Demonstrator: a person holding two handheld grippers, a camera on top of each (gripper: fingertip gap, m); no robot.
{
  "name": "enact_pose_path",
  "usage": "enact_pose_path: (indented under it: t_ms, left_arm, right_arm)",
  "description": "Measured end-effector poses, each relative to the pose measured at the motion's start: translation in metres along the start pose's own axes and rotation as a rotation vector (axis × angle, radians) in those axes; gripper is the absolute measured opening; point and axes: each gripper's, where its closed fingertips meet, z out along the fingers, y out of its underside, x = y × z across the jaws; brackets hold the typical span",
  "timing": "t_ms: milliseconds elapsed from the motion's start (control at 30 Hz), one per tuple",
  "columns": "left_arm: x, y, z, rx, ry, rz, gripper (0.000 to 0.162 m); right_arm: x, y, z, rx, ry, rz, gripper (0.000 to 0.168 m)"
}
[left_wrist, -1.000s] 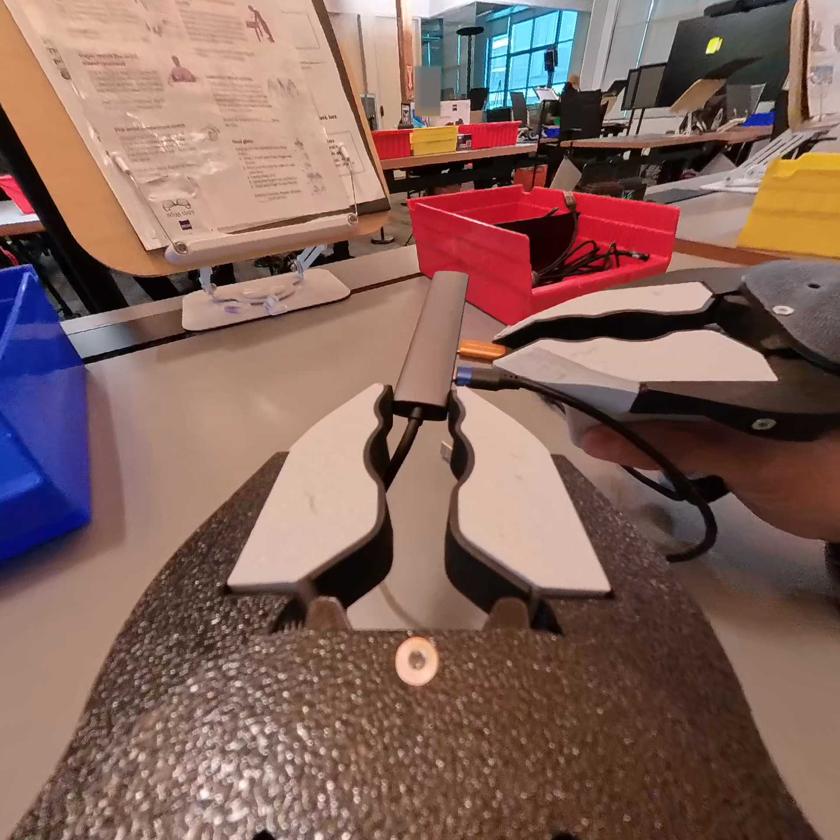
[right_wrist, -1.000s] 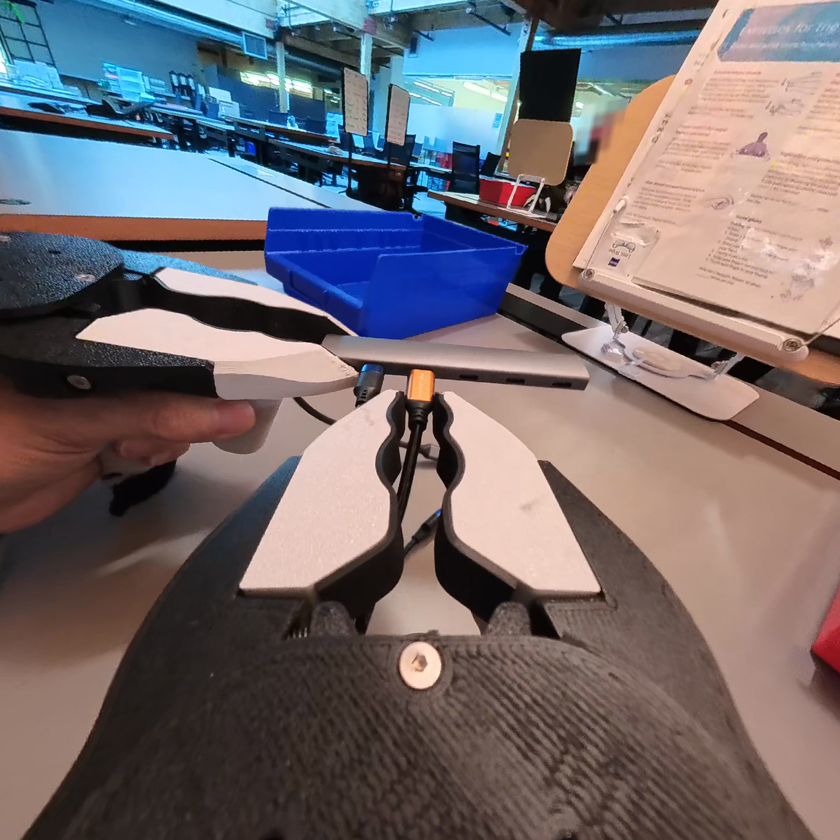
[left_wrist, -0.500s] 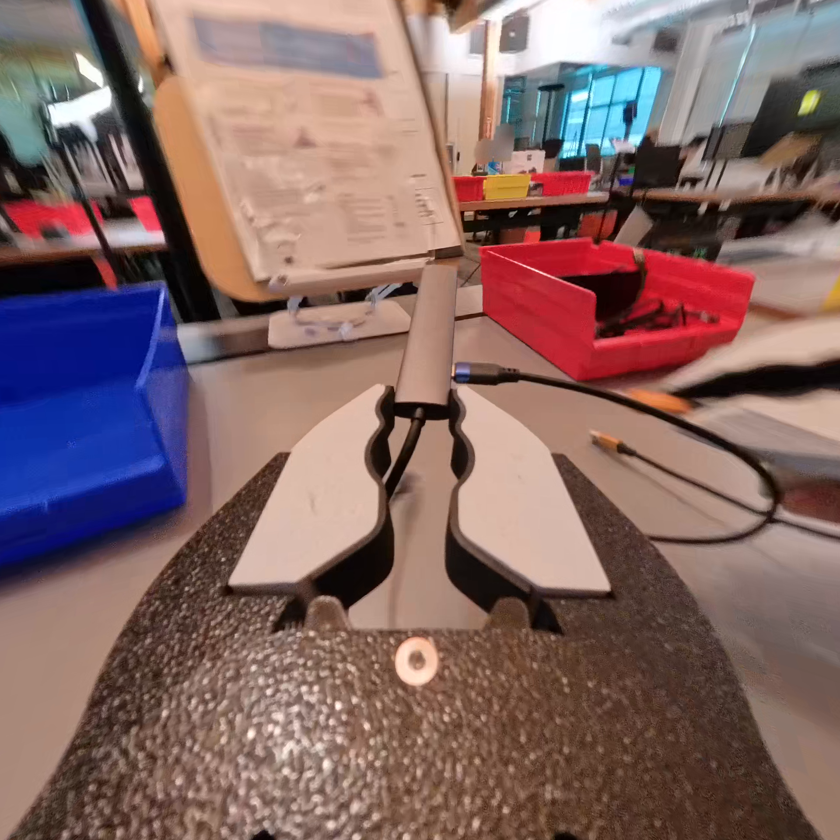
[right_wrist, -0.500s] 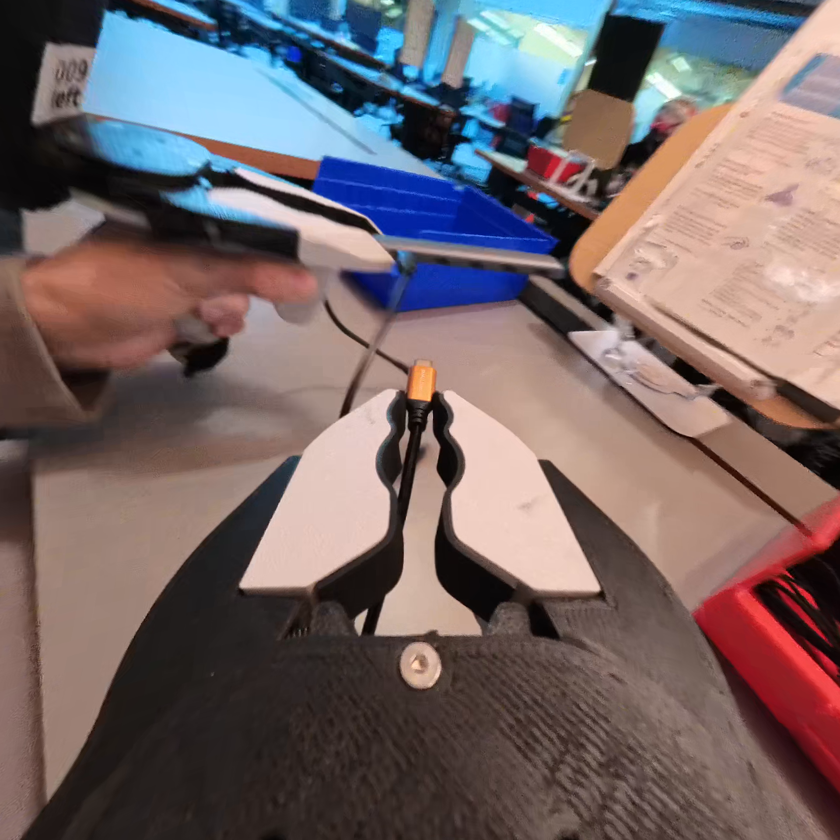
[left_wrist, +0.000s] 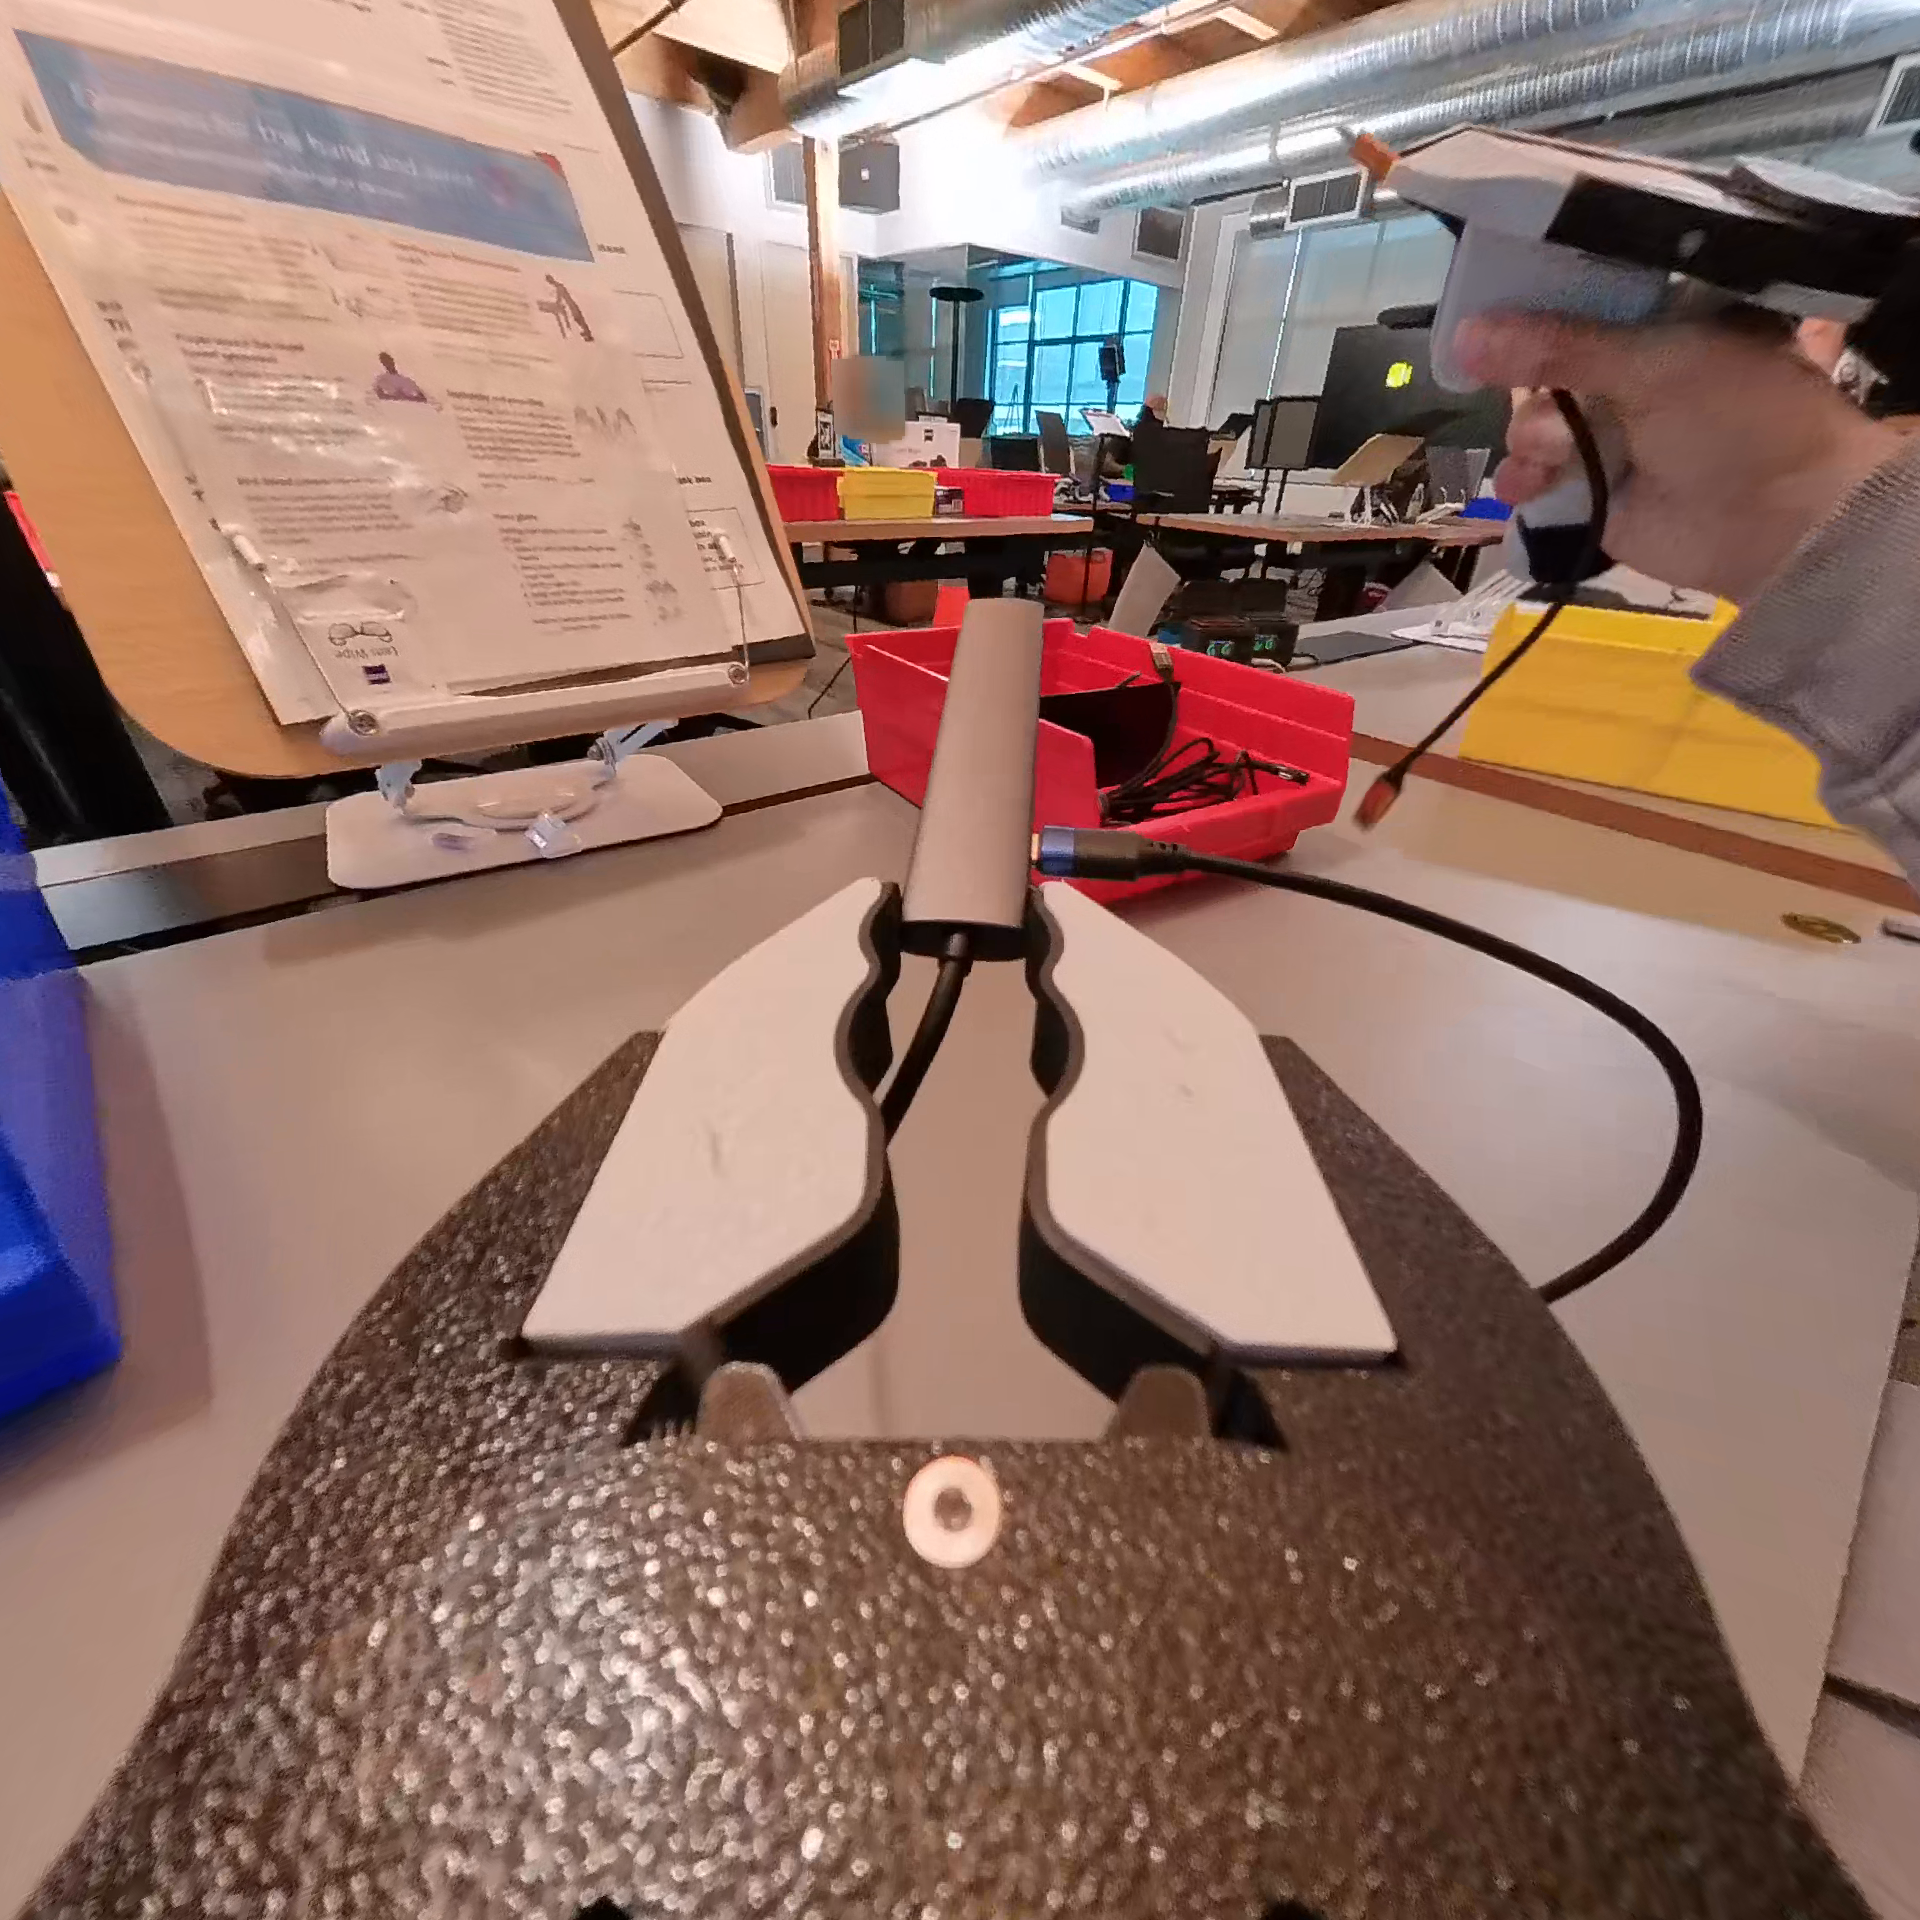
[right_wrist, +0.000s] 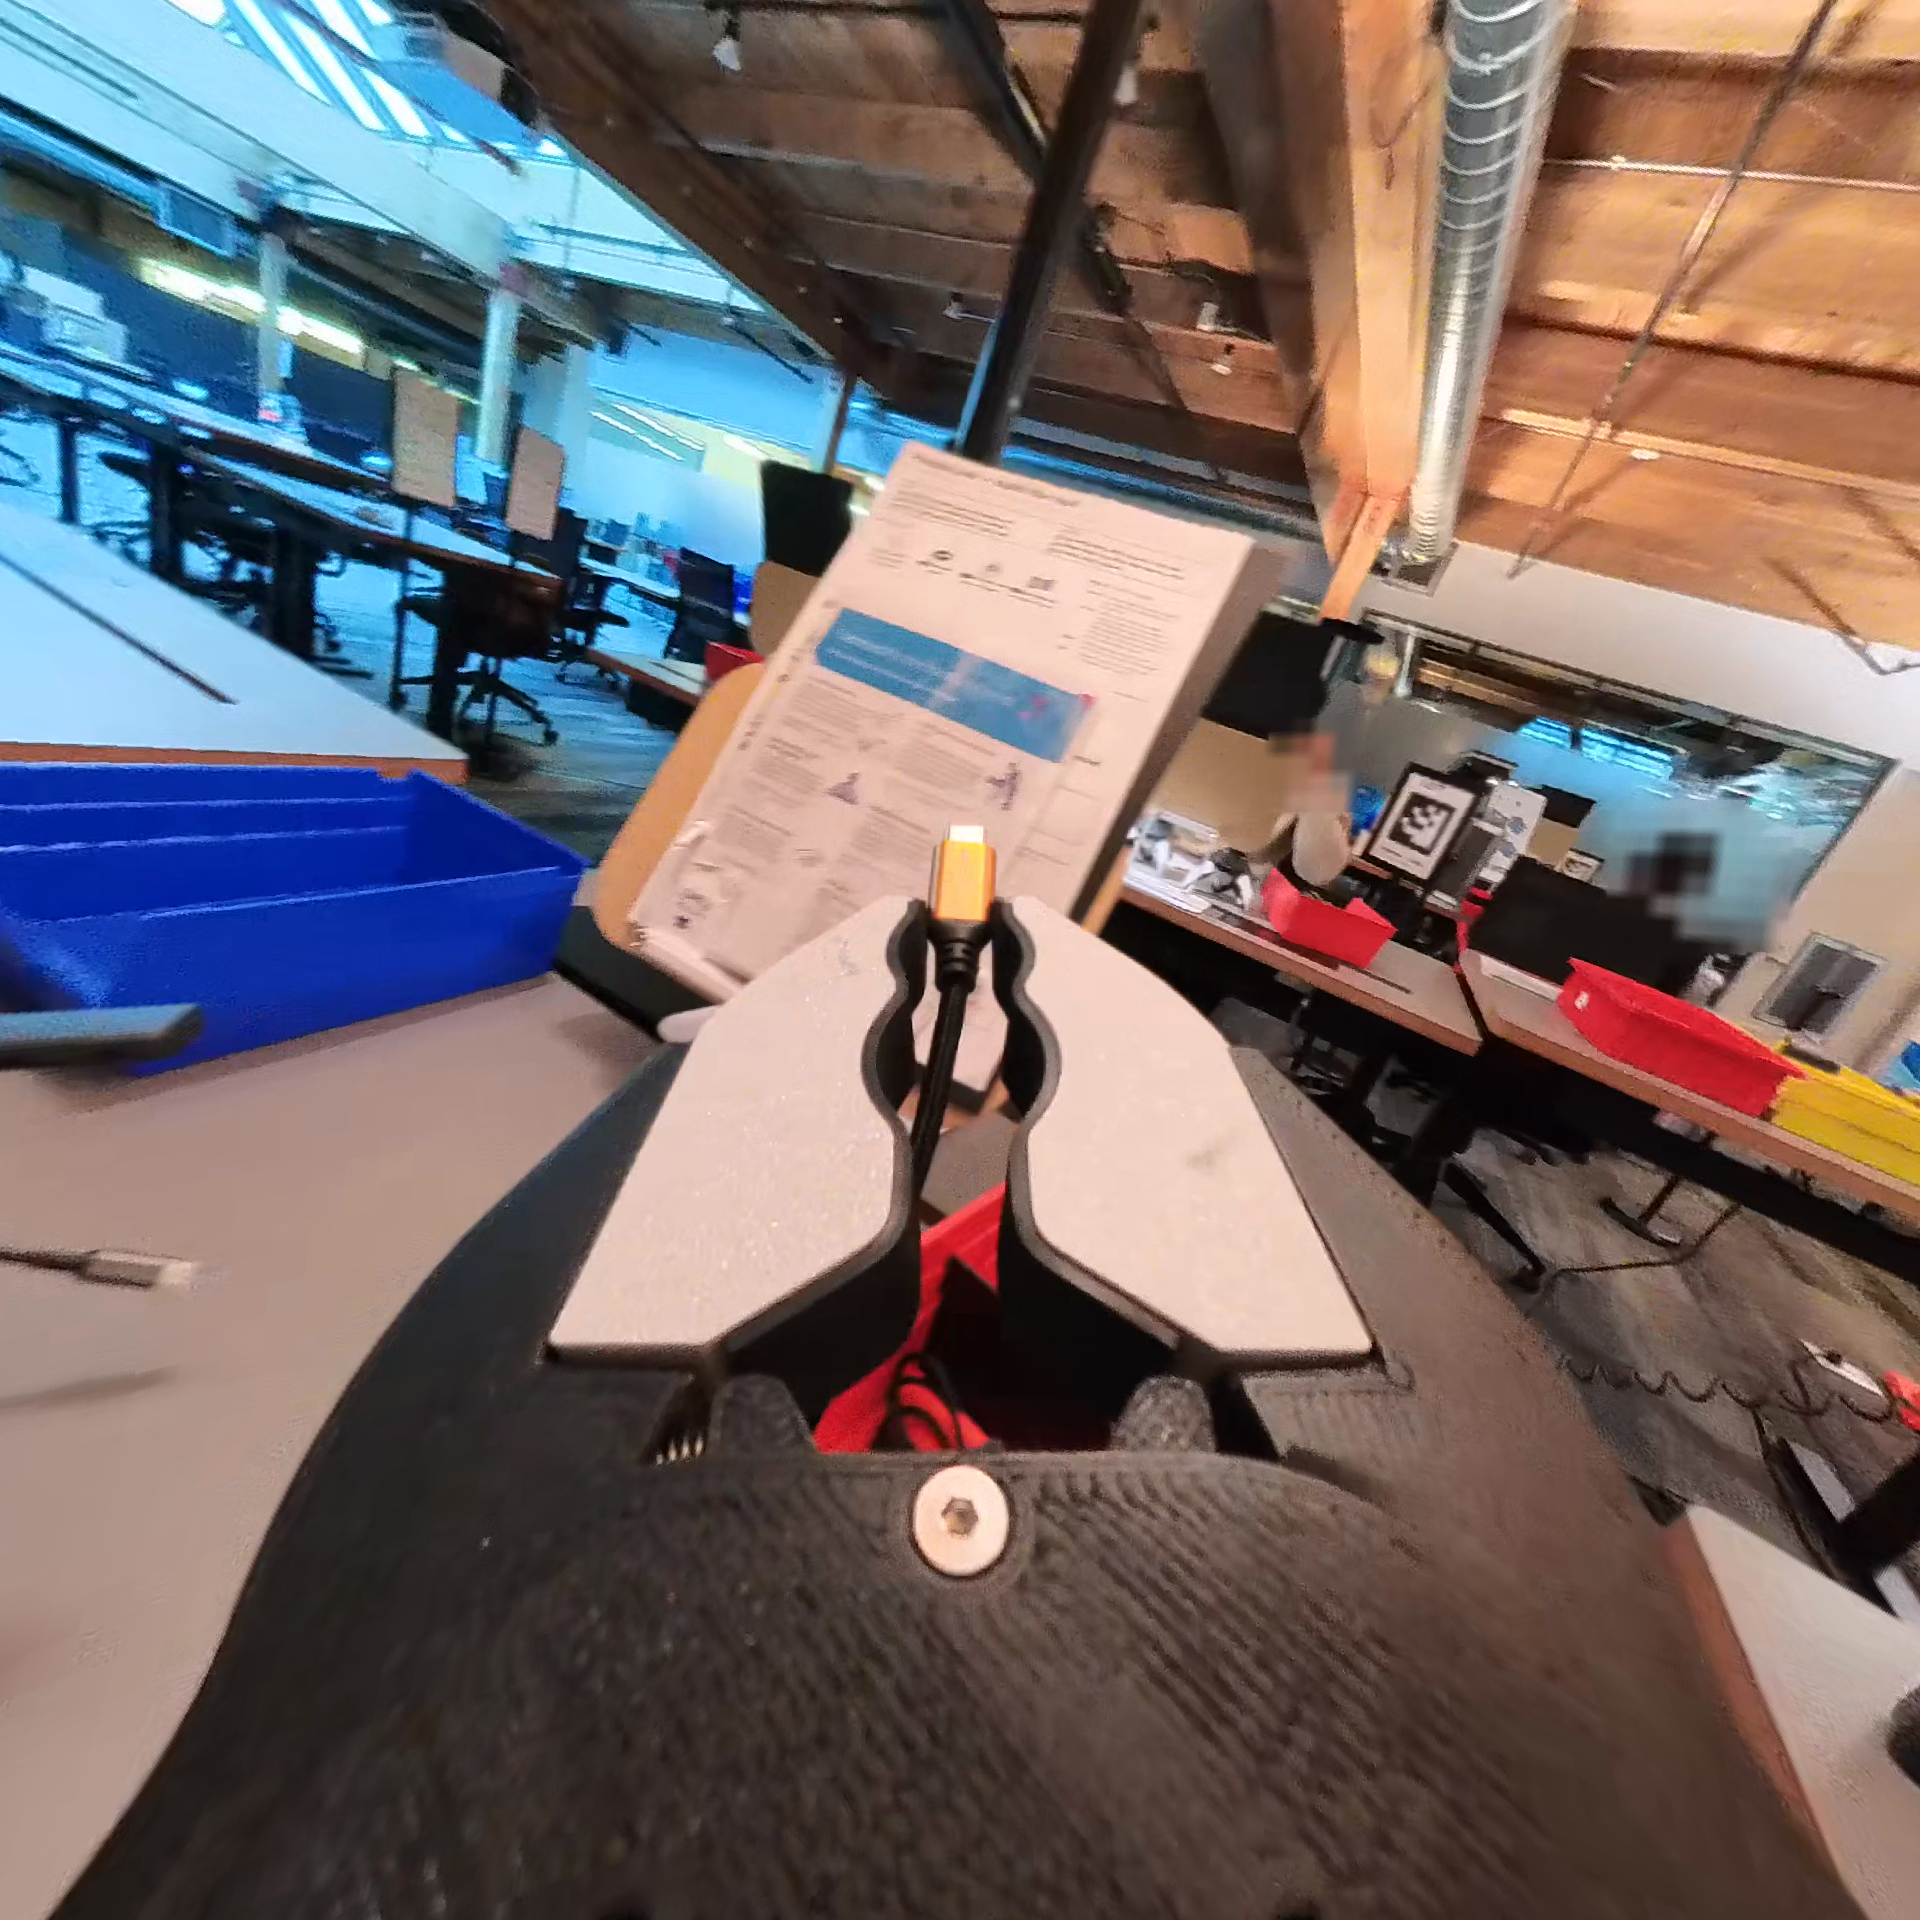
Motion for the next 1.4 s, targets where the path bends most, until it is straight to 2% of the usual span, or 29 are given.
enact_pose_path:
  t_ms: [100, 233, 333, 533, 633, 767, 833, 900, 967, 1000, 1100, 1200, 1300, 1400]
  left_arm:
    - [-0.005, 0.001, -0.001, -0.011, -0.009, 0.002, 0.022]
    - [-0.008, 0.005, -0.001, -0.015, -0.006, -0.008, 0.022]
    - [-0.008, 0.010, 0.001, -0.030, -0.004, -0.010, 0.022]
    - [-0.005, 0.017, 0.004, -0.047, 0.009, -0.013, 0.022]
    - [-0.006, 0.020, 0.005, -0.051, 0.012, -0.020, 0.022]
    - [-0.008, 0.022, 0.005, -0.051, 0.014, -0.036, 0.022]
    - [-0.009, 0.023, 0.005, -0.050, 0.016, -0.047, 0.022]
    - [-0.009, 0.024, 0.005, -0.051, 0.014, -0.049, 0.022]
    - [-0.009, 0.025, 0.006, -0.053, 0.017, -0.052, 0.022]
    - [-0.009, 0.025, 0.006, -0.054, 0.018, -0.052, 0.022]
    - [-0.007, 0.026, 0.007, -0.061, 0.018, -0.049, 0.022]
    - [-0.007, 0.027, 0.007, -0.065, 0.019, -0.049, 0.022]
    - [-0.007, 0.027, 0.007, -0.067, 0.015, -0.044, 0.022]
    - [-0.009, 0.027, 0.007, -0.067, 0.012, -0.047, 0.022]
  right_arm:
    - [0.033, 0.001, 0.011, 0.034, 0.011, 0.061, 0.012]
    - [0.056, 0.006, 0.026, 0.174, -0.003, 0.155, 0.012]
    - [0.058, 0.022, 0.043, 0.194, -0.066, 0.282, 0.012]
    - [0.070, 0.045, 0.060, 0.239, -0.021, 0.419, 0.012]
    - [0.069, 0.079, 0.064, 0.079, 0.015, 0.286, 0.012]
    - [0.071, 0.143, 0.053, -0.252, 0.054, 0.172, 0.012]
    - [0.065, 0.183, 0.039, -0.516, 0.013, 0.057, 0.012]
    - [0.053, 0.213, 0.023, -0.727, -0.102, -0.137, 0.012]
    - [0.037, 0.234, 0.011, -0.856, -0.244, -0.313, 0.008]
    - [0.038, 0.240, 0.009, -0.909, -0.248, -0.400, 0.008]
    - [0.043, 0.241, 0.015, -0.967, -0.227, -0.502, 0.026]
    - [0.049, 0.222, 0.030, -0.908, -0.174, -0.405, 0.049]
    - [0.054, 0.192, 0.039, -0.842, -0.092, -0.328, 0.061]
    - [0.002, 0.159, 0.036, -0.748, -0.160, -0.156, 0.067]
